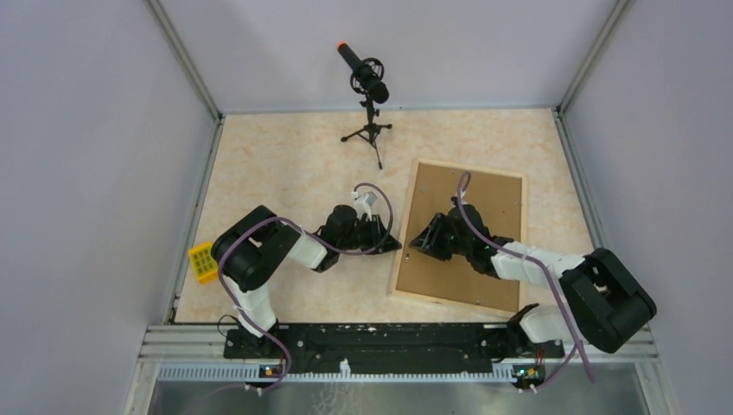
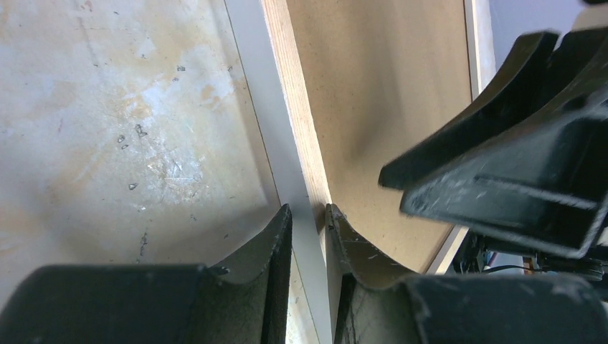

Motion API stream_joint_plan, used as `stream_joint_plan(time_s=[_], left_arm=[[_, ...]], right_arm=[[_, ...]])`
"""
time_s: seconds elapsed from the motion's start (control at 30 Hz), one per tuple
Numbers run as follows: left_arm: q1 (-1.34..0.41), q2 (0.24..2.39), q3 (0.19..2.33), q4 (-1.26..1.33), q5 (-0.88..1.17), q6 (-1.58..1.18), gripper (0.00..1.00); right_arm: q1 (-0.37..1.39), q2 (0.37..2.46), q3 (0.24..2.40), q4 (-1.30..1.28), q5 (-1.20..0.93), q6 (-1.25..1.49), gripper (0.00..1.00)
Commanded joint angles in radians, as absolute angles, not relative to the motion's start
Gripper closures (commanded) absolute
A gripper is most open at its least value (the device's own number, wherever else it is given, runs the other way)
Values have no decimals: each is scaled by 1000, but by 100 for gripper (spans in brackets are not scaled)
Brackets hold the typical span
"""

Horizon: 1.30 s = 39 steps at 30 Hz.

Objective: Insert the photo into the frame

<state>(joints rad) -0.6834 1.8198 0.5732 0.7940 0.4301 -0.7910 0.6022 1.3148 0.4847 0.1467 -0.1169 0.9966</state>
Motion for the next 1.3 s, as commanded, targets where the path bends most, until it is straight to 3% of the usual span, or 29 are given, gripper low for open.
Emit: stream_joint_plan(time_s=[0.0, 0.13, 0.63, 0.87, 0.97, 1.07, 1.17, 1.27], left_arm=[[-706, 1819, 566, 756, 450, -774, 73], [-706, 1821, 567, 751, 447, -772, 73], [-707, 1828, 576, 747, 450, -770, 74], [-707, 1829, 577, 746, 450, -769, 74], [-708, 1828, 580, 741, 451, -767, 74], [-708, 1812, 572, 735, 458, -768, 74], [-716, 1790, 568, 712, 446, -766, 74], [-717, 1771, 598, 639, 411, -768, 71]], right_arm=[[613, 1343, 405, 280, -232, 1037, 65], [620, 1383, 383, 353, -244, 1070, 76], [643, 1572, 433, 519, -367, 1075, 79], [616, 1505, 478, 387, -346, 981, 79], [568, 1414, 589, 145, -297, 866, 73], [531, 1342, 731, -148, -142, 714, 50], [485, 1299, 798, -269, -10, 614, 31], [365, 1304, 808, -240, -106, 621, 29]])
